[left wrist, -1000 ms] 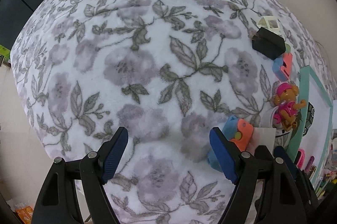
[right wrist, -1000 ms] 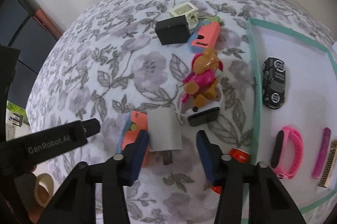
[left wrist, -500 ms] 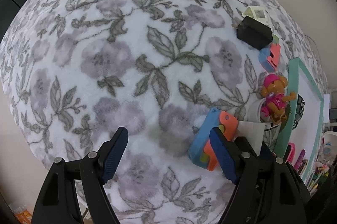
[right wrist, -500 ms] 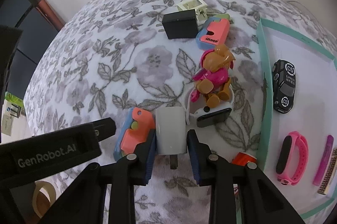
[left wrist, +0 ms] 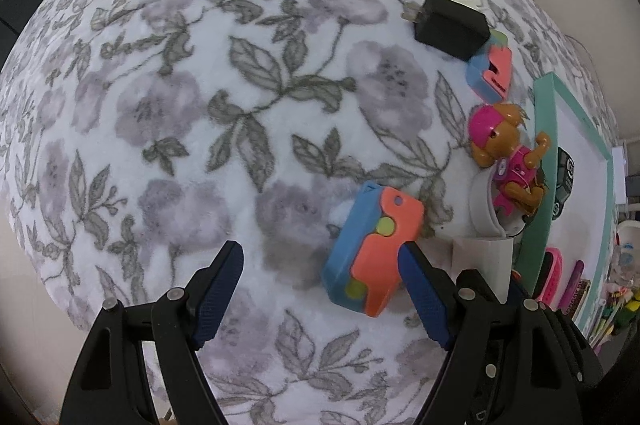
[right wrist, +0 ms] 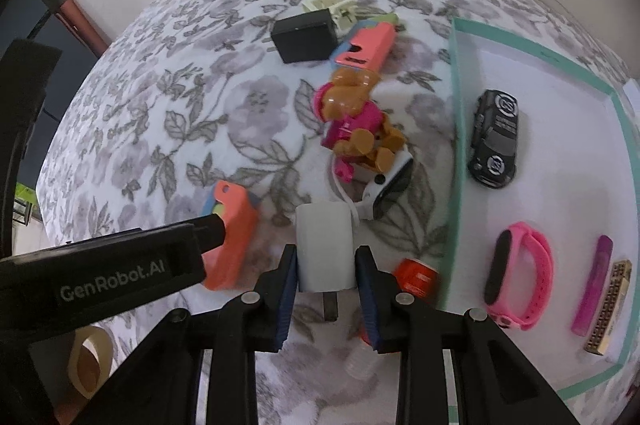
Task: Organize rigid objects
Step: 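Grasp the orange-blue folding toy with left tool while right tool grasps the white cube charger, then carry the folding toy and white charger over the white tray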
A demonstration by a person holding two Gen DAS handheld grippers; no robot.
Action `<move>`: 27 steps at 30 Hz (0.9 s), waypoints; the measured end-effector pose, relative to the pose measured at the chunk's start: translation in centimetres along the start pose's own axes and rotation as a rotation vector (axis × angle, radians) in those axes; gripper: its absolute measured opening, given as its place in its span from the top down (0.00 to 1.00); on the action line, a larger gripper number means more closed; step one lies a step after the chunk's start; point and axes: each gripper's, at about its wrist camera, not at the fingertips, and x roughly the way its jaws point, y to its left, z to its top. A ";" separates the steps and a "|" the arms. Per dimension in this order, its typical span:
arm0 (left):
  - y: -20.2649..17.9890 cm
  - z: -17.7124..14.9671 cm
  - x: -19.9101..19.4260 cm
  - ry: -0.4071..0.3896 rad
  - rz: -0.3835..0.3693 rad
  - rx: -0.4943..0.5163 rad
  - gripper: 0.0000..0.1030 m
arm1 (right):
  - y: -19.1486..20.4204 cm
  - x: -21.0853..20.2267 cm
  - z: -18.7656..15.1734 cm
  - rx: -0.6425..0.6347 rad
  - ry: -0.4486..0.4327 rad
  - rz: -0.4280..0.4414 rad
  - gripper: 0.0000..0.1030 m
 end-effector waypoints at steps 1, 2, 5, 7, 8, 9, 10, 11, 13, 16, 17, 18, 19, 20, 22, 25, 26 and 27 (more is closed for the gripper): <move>-0.3 -0.1 0.1 -0.001 0.001 0.006 0.22 | -0.2 -0.1 -0.1 0.004 0.003 0.002 0.70; -0.6 -0.1 0.3 -0.002 0.004 0.011 0.22 | -0.4 -0.1 -0.1 0.008 0.005 0.006 0.70; -1.7 -0.2 0.8 0.004 0.004 0.015 0.22 | -1.1 -0.3 -0.3 0.028 0.010 0.015 0.70; -2.3 -0.1 1.4 0.009 -0.001 0.016 0.22 | -1.1 -0.1 -0.2 0.034 0.015 0.016 0.71; -2.7 -0.1 1.7 0.012 0.002 0.019 0.22 | -1.1 0.0 -0.2 0.034 0.017 0.012 0.71; -3.1 -0.2 2.2 0.013 0.001 0.022 0.22 | -1.1 0.0 -0.2 0.033 0.017 0.013 0.71; -3.5 -0.2 2.5 0.014 0.003 0.025 0.22 | -1.1 0.0 -0.2 0.034 0.017 0.013 0.71; -3.8 -0.2 2.8 0.014 0.013 0.028 0.22 | -1.1 0.1 -0.2 0.034 0.017 0.014 0.71; -4.0 -0.2 3.4 0.014 0.026 0.037 0.23 | -1.1 0.2 -0.2 0.034 0.018 0.014 0.71; -4.5 -0.3 3.7 0.006 0.029 0.045 0.30 | -1.2 0.5 -0.1 0.037 0.023 0.015 0.71; -4.7 -0.3 3.7 0.001 0.033 0.047 0.33 | -1.2 0.7 -0.1 0.039 0.025 0.015 0.71; -5.0 -0.2 3.7 -0.006 0.041 0.049 0.39 | -1.2 0.7 -0.1 0.041 0.025 0.014 0.71; -4.6 -0.2 3.4 -0.009 0.043 0.052 0.44 | -1.2 0.8 -0.1 0.040 0.026 0.012 0.71; -4.8 -0.2 3.5 -0.012 0.050 0.054 0.46 | -1.1 0.9 -0.1 0.036 0.027 0.009 0.71; -4.6 0.0 3.6 -0.013 0.056 0.056 0.52 | -0.9 1.2 0.0 0.029 0.030 0.001 0.71; -4.4 0.2 3.7 -0.018 0.056 0.048 0.58 | -0.6 1.6 0.1 0.021 0.035 -0.010 0.71; -4.6 0.2 3.8 -0.017 0.053 0.045 0.58 | -0.4 1.7 0.2 0.018 0.035 -0.014 0.71; -4.8 0.1 3.9 -0.018 0.054 0.046 0.57 | -0.2 1.9 0.3 0.013 0.034 -0.020 0.71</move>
